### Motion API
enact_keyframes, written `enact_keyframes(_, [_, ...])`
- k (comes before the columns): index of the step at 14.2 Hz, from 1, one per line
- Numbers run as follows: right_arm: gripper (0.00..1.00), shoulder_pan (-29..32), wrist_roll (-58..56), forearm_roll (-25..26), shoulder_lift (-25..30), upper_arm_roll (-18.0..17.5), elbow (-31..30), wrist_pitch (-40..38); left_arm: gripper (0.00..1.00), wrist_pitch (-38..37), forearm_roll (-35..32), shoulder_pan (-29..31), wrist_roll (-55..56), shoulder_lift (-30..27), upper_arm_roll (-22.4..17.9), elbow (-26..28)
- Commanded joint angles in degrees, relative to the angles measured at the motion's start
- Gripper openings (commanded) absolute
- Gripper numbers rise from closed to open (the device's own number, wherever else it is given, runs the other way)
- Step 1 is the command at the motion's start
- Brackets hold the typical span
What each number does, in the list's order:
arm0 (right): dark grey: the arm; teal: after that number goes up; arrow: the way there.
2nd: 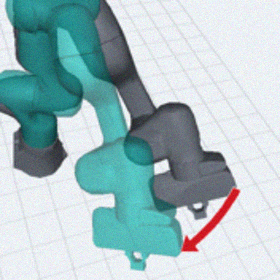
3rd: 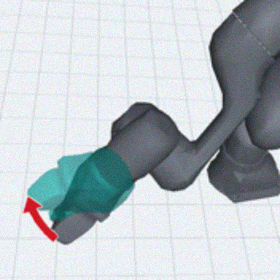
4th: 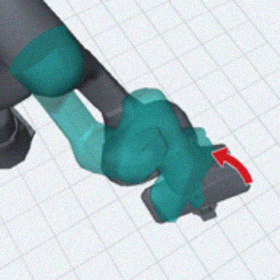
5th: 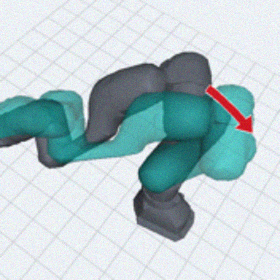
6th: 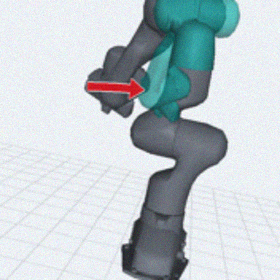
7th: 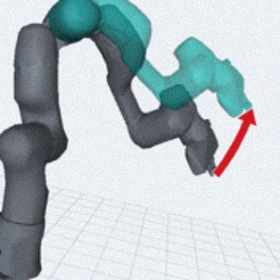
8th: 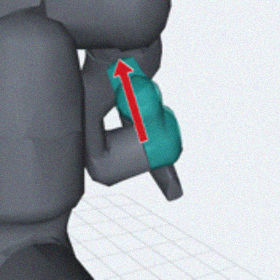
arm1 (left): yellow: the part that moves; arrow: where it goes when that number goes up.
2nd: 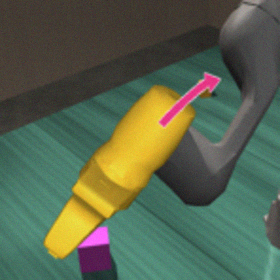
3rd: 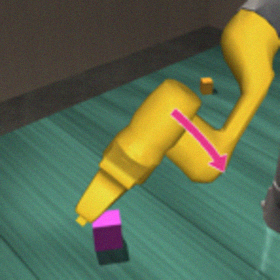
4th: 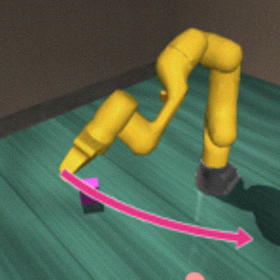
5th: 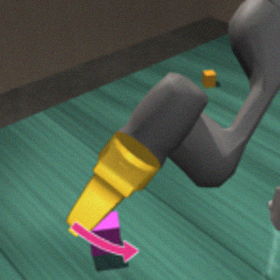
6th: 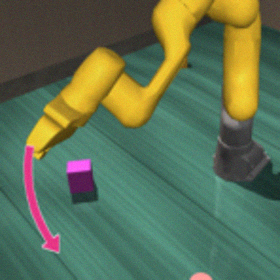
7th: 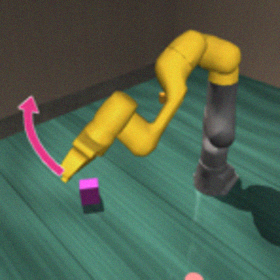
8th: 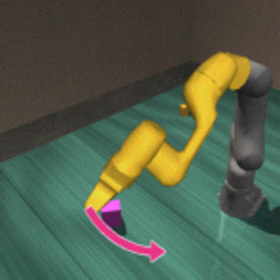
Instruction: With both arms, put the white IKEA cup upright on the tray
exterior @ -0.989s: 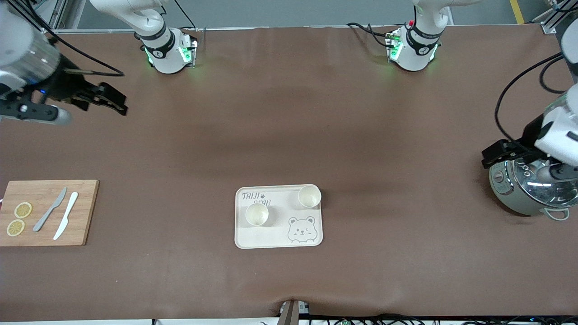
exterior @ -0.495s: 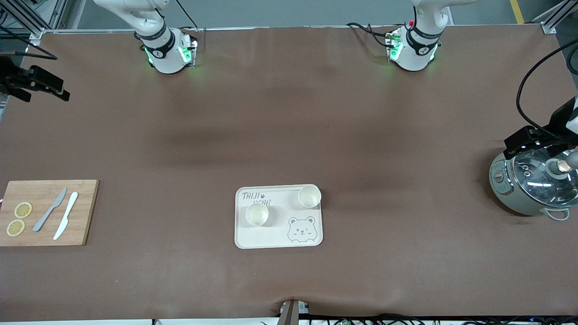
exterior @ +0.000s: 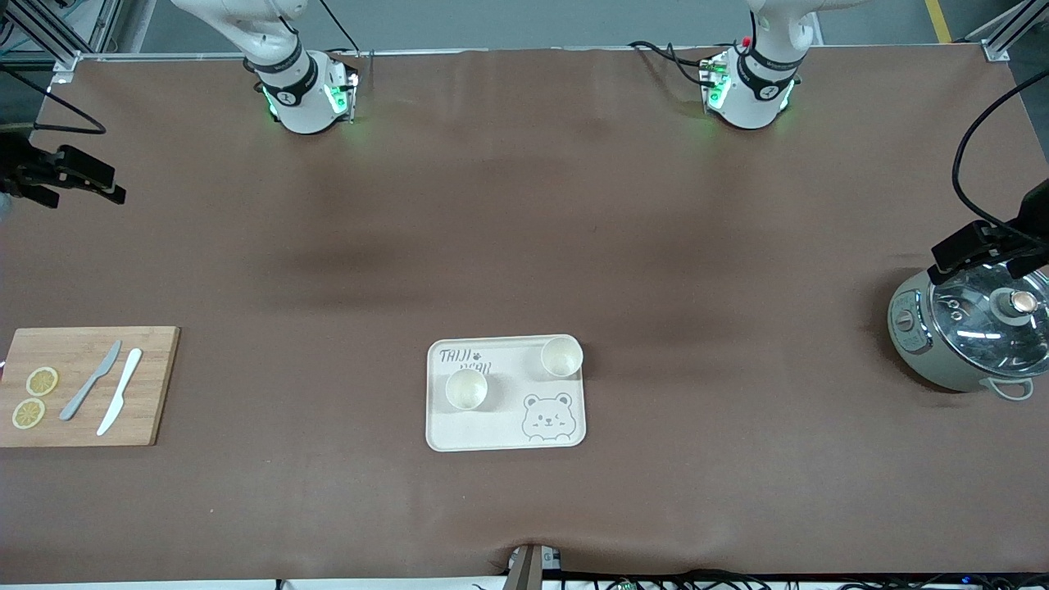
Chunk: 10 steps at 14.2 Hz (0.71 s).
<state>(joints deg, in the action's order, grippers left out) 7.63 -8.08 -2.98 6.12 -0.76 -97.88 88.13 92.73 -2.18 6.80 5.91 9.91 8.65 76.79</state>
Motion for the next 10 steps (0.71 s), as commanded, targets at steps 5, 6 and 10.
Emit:
enact_keyframes(5, [1.0, 1.8, -0.8, 0.5, 1.3, -1.0, 0.2, 1.0, 1.0, -1.3, 0.8, 0.6, -1.4, -2.2, 0.0, -0.2])
enact_keyframes(6, [1.0, 2.0, -0.8, 0.5, 1.3, -1.1, 0.7, 0.9, 1.0, -1.4, 0.9, 0.6, -1.4, -2.4, 0.0, -0.2])
enact_keyframes(10, [1.0, 2.1, -0.4, 1.0, 1.3, -1.1, 0.8, 4.7, 1.0, -2.4, 0.8, 0.6, -1.3, -3.8, 0.1, 1.1])
